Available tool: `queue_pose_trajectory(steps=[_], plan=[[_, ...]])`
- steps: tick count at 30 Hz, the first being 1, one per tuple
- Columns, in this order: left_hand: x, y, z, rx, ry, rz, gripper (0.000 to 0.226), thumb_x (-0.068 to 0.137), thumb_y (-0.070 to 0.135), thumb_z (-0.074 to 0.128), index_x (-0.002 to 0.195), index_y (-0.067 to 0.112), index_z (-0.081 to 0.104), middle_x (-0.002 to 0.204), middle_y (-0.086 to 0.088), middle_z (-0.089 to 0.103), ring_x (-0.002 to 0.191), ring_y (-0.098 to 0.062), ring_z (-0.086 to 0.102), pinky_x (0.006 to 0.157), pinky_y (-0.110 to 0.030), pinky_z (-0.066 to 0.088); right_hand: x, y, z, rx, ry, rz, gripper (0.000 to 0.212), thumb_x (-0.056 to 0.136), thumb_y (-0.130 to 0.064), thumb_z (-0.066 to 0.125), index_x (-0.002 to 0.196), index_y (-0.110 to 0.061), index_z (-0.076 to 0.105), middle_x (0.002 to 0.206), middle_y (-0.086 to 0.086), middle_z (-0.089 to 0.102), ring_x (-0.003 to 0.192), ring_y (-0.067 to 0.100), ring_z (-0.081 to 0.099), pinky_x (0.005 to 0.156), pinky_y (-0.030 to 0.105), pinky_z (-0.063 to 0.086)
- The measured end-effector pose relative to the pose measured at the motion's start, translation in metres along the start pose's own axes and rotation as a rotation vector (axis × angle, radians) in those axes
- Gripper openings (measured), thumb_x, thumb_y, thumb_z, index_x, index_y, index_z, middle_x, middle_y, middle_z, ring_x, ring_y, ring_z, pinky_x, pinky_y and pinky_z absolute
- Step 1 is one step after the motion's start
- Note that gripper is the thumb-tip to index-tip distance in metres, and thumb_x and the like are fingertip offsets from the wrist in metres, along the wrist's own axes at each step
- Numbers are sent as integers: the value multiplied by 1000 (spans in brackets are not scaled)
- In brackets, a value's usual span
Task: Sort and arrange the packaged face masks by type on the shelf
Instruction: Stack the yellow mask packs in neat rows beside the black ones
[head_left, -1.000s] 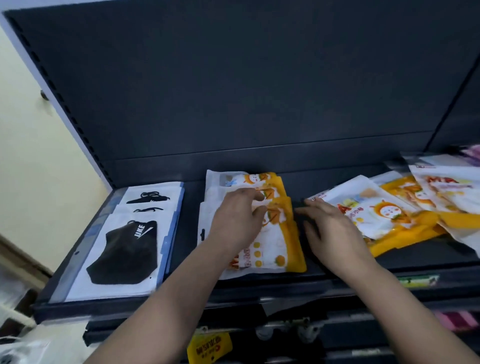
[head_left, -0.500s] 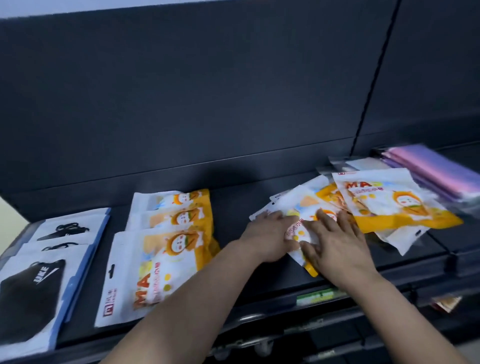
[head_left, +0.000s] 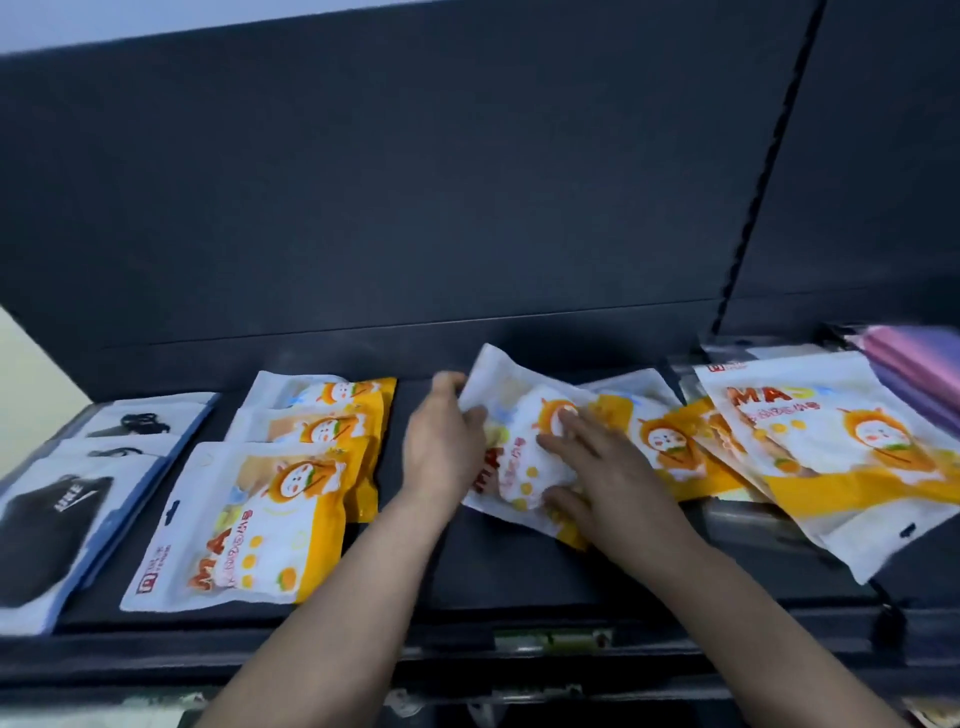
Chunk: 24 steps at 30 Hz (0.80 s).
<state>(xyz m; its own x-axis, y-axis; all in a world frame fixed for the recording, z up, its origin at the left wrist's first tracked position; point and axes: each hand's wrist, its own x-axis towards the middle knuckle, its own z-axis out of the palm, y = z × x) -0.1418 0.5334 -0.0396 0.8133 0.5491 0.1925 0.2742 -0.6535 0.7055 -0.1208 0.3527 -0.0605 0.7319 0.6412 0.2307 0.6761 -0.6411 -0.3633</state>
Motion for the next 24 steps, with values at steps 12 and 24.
queue_pose_trajectory(steps=[12,24], plan=[[-13,-19,7,630,-529,95,71,91,67,37,151,44,6,161,-8,16,147,-37,8,118,-56,10,15,25,7,-87,-109,283,64,98,-46,26,150,-16,3,156,18,9,145,29,10,116,43,19],[16,-12,17,700,-524,138,59,98,49,36,150,40,11,158,-7,18,144,-34,16,114,-60,14,18,36,3,-327,12,471,59,69,10,62,126,17,44,110,38,57,105,50,56,79,52,54]])
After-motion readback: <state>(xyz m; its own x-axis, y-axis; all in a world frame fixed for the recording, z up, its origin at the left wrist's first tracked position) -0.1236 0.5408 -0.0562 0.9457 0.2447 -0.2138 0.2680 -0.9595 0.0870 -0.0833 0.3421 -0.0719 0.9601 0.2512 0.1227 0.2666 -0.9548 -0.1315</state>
